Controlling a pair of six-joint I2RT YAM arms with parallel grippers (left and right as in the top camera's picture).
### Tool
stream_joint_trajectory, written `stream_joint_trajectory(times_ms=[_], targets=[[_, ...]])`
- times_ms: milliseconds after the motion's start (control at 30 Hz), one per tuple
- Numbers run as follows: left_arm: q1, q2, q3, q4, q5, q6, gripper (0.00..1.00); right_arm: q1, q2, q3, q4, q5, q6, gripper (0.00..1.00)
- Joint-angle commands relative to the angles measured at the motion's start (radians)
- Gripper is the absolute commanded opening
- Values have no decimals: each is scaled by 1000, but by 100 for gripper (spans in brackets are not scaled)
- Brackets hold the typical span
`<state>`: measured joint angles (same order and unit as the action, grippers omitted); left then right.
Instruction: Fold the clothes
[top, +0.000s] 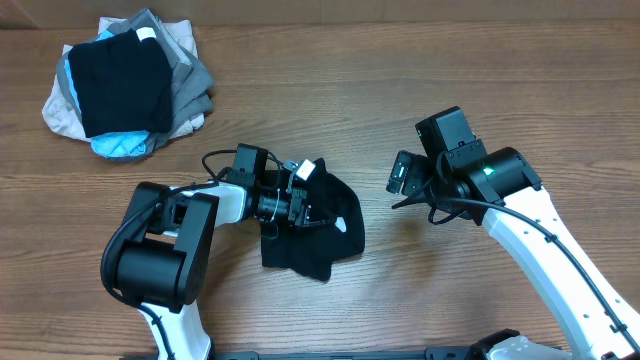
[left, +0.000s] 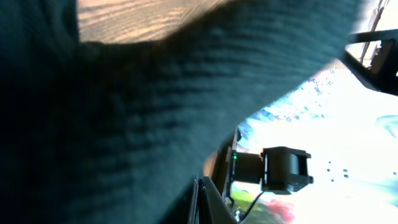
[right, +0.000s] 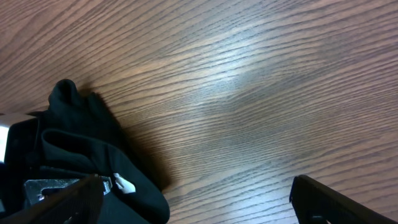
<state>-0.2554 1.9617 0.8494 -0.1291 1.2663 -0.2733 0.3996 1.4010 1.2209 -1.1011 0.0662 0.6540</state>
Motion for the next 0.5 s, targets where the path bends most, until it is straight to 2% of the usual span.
stream_joint_trajectory(times_ms=[0,100,233,467], targets=[[-14,-104,38,-41,-2,-4,4,-3,4,9,-2,0,4,100],[-14,-232,65,-63,-38,-42,6,-3,4,9,-1,0,4,100],[-13,-346,89,-57,-169,-129,14,-3,4,9,-1,0,5,100],[-13,-307,97,-48,-327,-161,18,-3,4,9,-1,0,5,100]])
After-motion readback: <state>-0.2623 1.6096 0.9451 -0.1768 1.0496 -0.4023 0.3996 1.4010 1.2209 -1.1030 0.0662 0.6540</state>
